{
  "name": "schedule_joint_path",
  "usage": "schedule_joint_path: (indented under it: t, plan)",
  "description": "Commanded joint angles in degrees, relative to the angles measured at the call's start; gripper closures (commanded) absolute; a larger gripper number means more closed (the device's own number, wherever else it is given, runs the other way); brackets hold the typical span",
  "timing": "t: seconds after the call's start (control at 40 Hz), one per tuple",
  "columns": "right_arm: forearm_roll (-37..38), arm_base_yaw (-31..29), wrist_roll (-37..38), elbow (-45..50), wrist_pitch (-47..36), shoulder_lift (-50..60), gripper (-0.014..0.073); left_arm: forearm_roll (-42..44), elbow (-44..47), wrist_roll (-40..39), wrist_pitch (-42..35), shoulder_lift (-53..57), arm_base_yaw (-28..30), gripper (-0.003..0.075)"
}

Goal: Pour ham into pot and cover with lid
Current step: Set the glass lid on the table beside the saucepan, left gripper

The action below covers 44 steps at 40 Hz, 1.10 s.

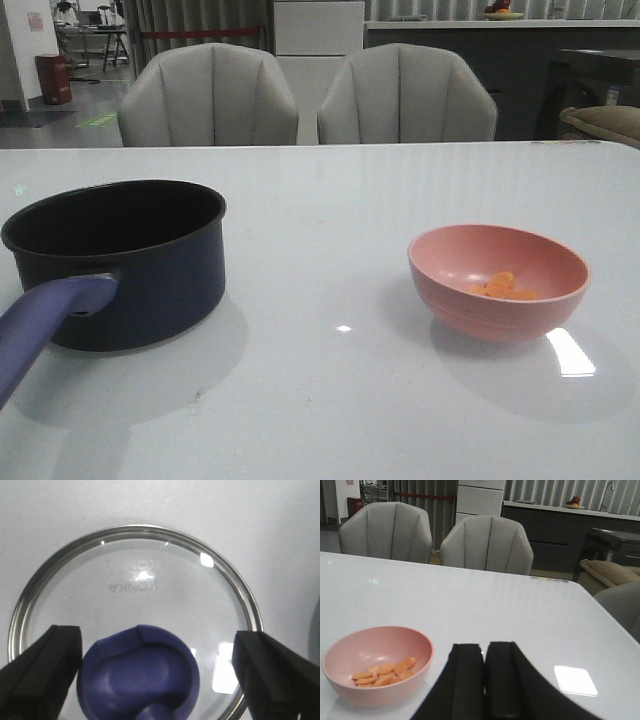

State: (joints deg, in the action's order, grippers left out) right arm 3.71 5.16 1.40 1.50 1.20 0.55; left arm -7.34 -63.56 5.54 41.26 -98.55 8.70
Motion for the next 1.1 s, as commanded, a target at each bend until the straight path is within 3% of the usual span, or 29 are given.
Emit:
schedule_joint_path:
  t: [0.0,0.3,0.575,1.074]
  plan:
    - [0.66,-0.26,0.02,-0.25,-4.43,1.21,0.0454,-0.15,-1.91,-0.02,-0.01,5.51,-1.28,0.0103]
    - [0.66,-0.26,0.02,-0.25,-4.43,1.21,0.0454,-2.19,-1.91,-0.02,-0.59,17.86,-1.49,0.0103]
    - [0.66,-0.26,0.02,-0.25,-4.43,1.21,0.0454,-1.13,1.97,-0.02,-6.28,31.82,-7.09,0.0103]
    - [0.66,-0.26,0.02,-0.25,-4.43,1.15,0.0454,-0.17,30.56,-0.02,-30.43,65.25,-16.15,0.0103]
